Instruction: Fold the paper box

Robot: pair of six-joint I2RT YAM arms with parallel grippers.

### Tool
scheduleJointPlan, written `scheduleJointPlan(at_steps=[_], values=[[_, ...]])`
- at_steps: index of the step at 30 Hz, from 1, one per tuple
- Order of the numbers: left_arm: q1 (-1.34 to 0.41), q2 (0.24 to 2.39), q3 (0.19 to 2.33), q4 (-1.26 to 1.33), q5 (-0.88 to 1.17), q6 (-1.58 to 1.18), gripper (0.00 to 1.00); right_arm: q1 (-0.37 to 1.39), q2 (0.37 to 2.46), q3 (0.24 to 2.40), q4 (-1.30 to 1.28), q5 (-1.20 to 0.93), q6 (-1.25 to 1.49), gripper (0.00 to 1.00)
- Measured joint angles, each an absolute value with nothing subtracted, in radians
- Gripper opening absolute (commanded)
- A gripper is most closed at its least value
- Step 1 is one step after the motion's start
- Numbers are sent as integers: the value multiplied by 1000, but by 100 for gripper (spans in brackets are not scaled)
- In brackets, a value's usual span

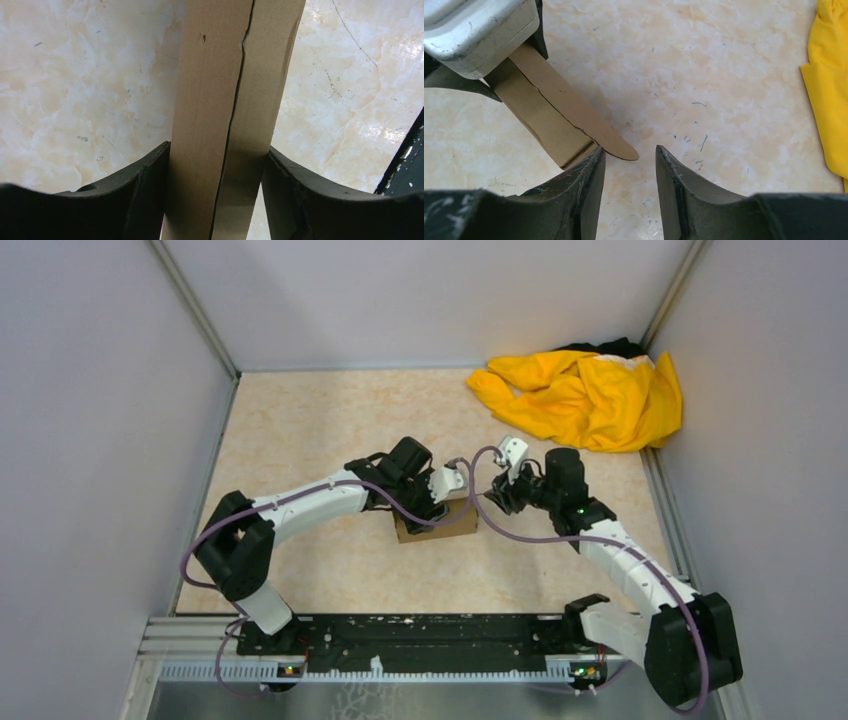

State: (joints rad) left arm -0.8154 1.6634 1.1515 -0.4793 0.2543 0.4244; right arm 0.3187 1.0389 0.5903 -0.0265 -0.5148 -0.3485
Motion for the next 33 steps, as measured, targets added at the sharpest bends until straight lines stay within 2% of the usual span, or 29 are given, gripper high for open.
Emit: scheduleJointPlan(at_steps=[14,24,33], values=[[-811,1663,1151,-480,254,425,68,340,1051,591,-30,-548,-375,43],[-811,1663,1151,-480,254,425,68,352,1077,601,-32,-562,-385,40],[-811,1664,1151,-480,254,425,68,367,1094,614,-36,-567,-400,32]])
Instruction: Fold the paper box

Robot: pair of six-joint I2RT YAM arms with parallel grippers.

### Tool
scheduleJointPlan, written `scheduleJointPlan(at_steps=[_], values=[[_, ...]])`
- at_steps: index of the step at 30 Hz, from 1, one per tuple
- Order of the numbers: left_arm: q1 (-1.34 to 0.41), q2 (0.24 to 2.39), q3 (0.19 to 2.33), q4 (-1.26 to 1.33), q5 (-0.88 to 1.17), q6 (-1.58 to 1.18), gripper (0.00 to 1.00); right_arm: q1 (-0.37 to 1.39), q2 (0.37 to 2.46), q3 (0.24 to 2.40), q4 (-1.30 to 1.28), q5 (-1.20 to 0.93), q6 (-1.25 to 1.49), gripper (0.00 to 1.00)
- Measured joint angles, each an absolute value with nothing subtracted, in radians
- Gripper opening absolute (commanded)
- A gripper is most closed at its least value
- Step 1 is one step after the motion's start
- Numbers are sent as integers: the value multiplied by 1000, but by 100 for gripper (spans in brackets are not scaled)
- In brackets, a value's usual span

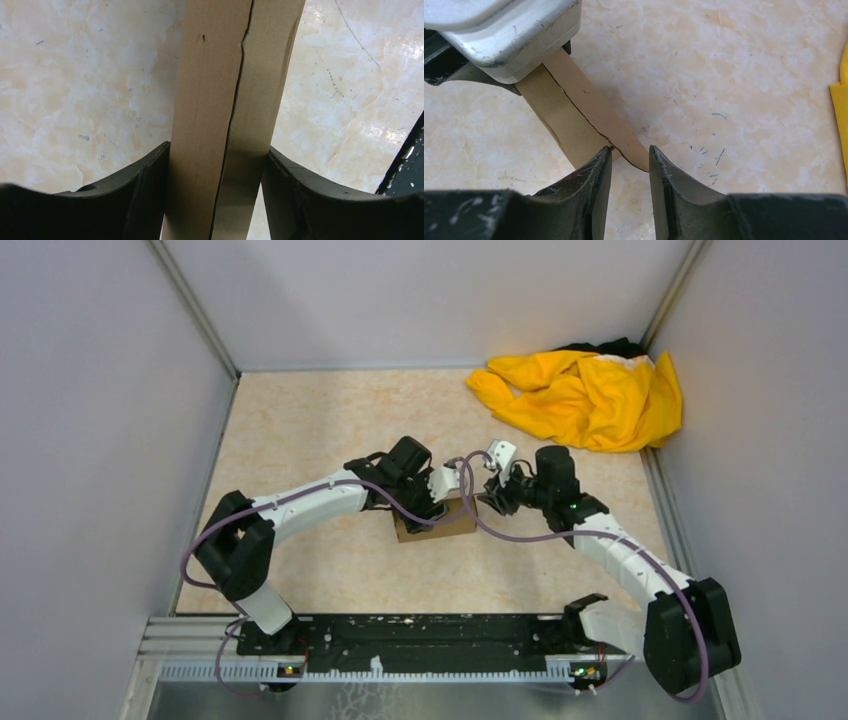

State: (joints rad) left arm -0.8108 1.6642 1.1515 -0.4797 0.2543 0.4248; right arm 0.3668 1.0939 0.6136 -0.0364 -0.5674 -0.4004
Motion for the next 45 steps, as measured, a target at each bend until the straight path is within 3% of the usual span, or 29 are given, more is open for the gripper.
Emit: scheduleJointPlan(at_steps=[9,19,45], values=[[-811,1665,1151,-479,255,424,67,373,1127,641,-67,-570,-416,13],[-807,1674,1163,-479,254,425,67,389,1149,658,-84,-569,-429,1],[-799,1678,1174,-512,247,431,64,487,1172,708,-128,-405,-400,0]])
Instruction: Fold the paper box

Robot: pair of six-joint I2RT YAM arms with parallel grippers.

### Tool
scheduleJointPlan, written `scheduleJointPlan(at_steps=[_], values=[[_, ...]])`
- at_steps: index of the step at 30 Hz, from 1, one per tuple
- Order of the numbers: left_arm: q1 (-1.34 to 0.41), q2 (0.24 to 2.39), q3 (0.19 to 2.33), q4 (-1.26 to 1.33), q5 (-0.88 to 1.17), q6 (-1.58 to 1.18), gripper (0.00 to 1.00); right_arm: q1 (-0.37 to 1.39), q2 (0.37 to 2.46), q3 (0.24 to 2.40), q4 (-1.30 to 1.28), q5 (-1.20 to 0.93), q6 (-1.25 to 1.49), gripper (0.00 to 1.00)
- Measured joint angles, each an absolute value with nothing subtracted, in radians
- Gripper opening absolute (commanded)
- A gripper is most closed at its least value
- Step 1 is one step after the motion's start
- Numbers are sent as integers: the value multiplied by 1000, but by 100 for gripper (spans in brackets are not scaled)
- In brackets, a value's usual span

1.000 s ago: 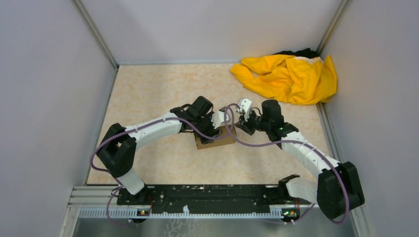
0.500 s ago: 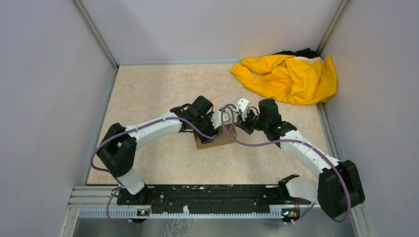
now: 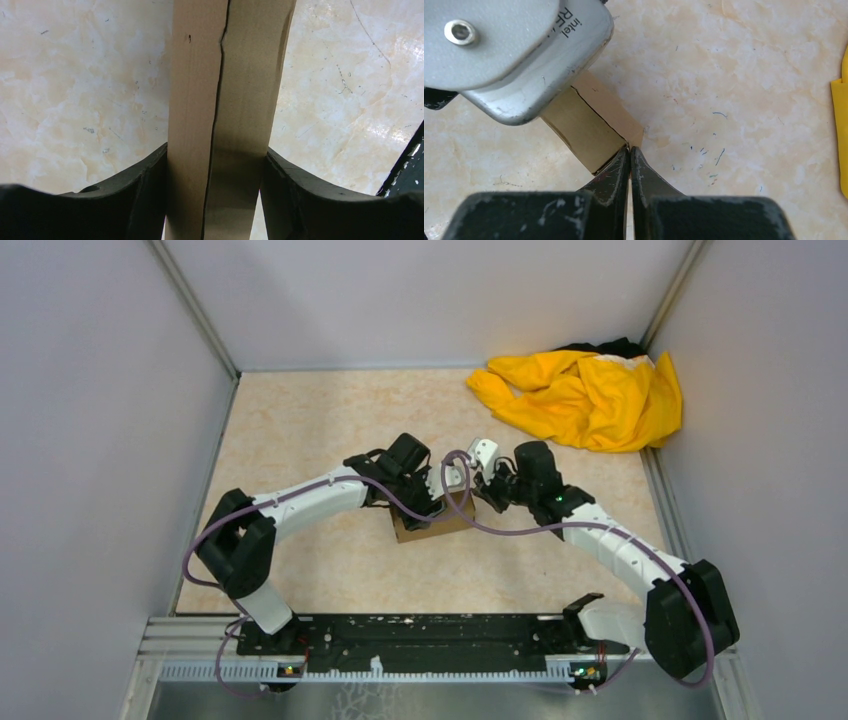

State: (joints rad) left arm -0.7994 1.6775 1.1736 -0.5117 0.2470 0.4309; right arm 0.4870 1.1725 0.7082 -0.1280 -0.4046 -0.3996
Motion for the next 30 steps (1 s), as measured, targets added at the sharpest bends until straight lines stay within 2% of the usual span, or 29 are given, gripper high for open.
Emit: scheduleJointPlan(at_steps=[30], values=[[-823,1680,1181,-525,200,423,62,498,1242,828,-248,-312,-117,0]])
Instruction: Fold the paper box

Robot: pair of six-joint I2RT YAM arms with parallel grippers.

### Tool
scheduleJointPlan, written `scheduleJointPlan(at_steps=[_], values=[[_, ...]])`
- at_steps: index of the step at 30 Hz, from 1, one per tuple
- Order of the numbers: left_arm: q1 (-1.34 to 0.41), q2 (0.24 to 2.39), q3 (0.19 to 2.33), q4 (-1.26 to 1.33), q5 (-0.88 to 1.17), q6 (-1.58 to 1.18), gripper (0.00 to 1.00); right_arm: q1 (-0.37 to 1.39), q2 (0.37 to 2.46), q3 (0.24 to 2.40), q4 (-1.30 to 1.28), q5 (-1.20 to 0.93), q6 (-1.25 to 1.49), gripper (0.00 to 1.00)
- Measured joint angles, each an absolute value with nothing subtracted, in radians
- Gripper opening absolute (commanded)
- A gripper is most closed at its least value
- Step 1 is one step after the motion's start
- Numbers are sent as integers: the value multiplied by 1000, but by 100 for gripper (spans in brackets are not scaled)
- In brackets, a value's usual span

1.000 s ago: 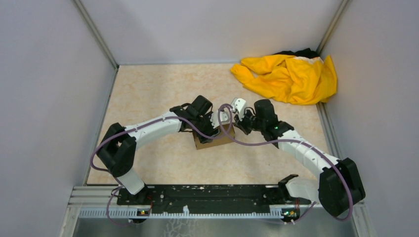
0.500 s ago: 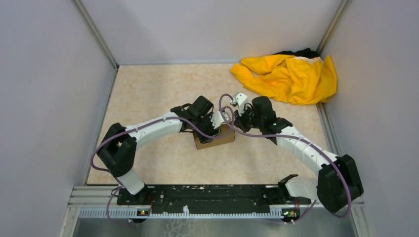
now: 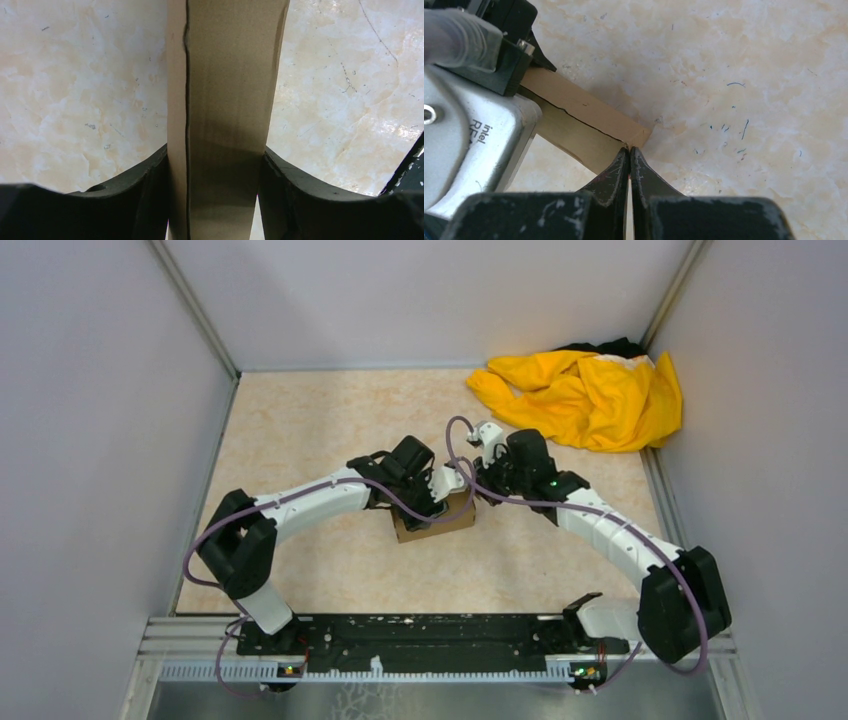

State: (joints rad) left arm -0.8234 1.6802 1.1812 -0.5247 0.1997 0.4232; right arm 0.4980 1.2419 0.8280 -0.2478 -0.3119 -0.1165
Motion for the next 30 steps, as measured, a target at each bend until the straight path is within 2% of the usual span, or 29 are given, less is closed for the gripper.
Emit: scheduleJointPlan(at_steps=[30], values=[[-825,1688,1193,-540,197,424,61,498,1310,938,-382,-294,43,0]])
